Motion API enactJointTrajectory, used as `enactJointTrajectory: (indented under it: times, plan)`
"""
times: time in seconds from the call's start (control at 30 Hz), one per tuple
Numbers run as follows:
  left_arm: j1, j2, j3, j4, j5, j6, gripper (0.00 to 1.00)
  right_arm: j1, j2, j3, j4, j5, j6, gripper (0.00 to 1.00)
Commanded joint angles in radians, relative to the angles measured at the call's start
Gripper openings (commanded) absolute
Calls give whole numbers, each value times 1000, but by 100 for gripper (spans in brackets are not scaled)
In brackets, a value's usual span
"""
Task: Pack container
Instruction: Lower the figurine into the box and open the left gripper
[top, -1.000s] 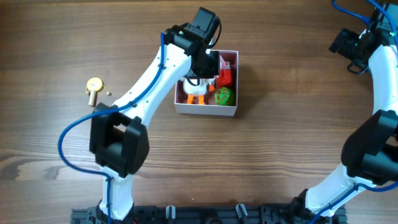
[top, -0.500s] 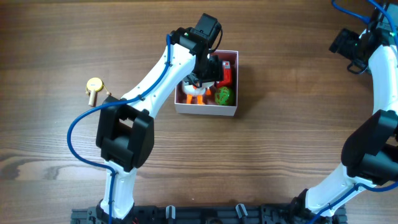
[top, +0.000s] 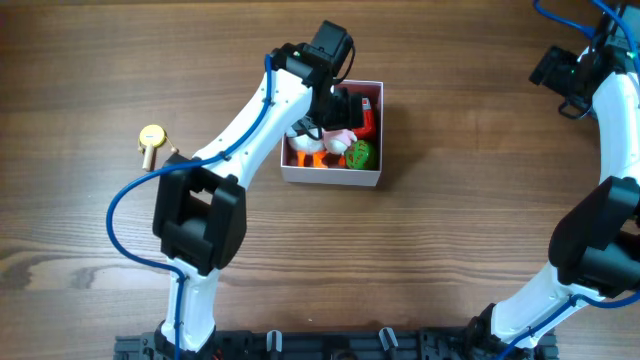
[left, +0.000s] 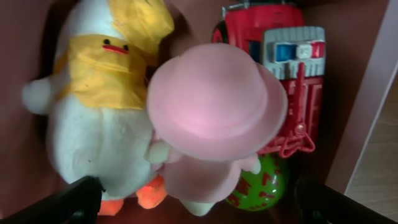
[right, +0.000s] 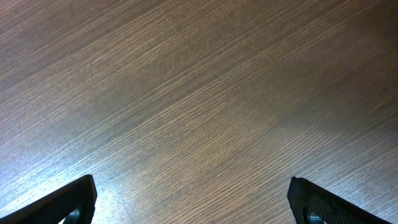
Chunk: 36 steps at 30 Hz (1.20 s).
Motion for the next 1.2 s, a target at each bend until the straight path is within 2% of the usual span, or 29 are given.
enactJointTrajectory:
  times: [0.0,0.17,0.53,0.6,0.7,0.8,0.9,1.07,1.17]
  plan:
    - [43,0,19,-3,-21,-36,100,1,1,-2,2,17,11,100]
    - [121,-21,19,-37,-21,-36,100,1,1,-2,2,17,11,100]
    - [373,-200,19,-64,-5,-23,100,1,1,-2,2,17,11,100]
    - [404,-224,19,-62,43,11,100,1,1,-2,2,17,11,100]
    - [434,-242,19,-51,187,127,100,1,1,-2,2,17,11,100]
    - [441,-243,19,-57,218,134,100,1,1,-2,2,17,11,100]
    - [441,-243,19,-74,128,133,100,1,1,-2,2,17,11,100]
    - [441,-241,19,-198,-241,-13,100,1,1,-2,2,17,11,100]
    - [441,-237,17,-276,-351,-21,100,1,1,-2,2,17,11,100]
